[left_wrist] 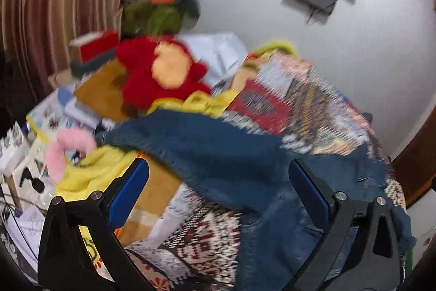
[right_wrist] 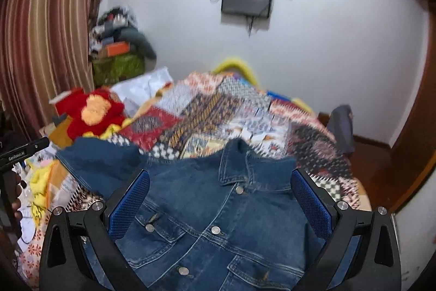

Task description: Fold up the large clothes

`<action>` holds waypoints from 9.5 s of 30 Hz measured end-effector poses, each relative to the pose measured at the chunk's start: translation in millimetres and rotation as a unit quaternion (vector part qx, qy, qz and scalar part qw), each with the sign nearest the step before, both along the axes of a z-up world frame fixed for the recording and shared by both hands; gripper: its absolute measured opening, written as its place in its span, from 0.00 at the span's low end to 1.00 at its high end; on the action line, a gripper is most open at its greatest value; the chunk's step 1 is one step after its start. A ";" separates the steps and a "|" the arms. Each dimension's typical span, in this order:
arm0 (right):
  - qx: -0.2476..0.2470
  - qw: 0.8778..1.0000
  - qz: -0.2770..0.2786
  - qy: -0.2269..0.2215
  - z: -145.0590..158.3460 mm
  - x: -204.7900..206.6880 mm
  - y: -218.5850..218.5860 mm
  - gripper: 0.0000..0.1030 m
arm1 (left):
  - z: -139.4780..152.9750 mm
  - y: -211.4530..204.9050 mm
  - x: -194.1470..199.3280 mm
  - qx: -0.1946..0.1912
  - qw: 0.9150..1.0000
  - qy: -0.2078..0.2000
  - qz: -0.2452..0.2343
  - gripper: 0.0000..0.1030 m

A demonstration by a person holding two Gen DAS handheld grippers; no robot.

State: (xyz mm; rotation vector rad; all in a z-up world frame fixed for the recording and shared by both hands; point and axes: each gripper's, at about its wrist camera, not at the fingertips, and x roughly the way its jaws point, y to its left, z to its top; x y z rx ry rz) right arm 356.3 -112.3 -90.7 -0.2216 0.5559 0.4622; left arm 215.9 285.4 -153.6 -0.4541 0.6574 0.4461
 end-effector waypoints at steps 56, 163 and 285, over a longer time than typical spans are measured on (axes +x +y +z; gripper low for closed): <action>0.033 0.971 -0.030 0.235 -83.0 72.2 -83.4 1.00 | -8.0 -209.9 166.0 0.041 0.950 0.065 -0.302 0.08; 0.026 0.980 0.003 0.198 -73.7 71.4 -86.2 0.15 | -102.9 -216.5 118.6 0.045 0.928 0.208 -0.305 0.96; 0.158 0.951 -0.019 0.264 -51.7 100.7 -38.6 0.10 | 43.6 -209.4 72.1 0.076 0.948 0.044 -0.306 1.00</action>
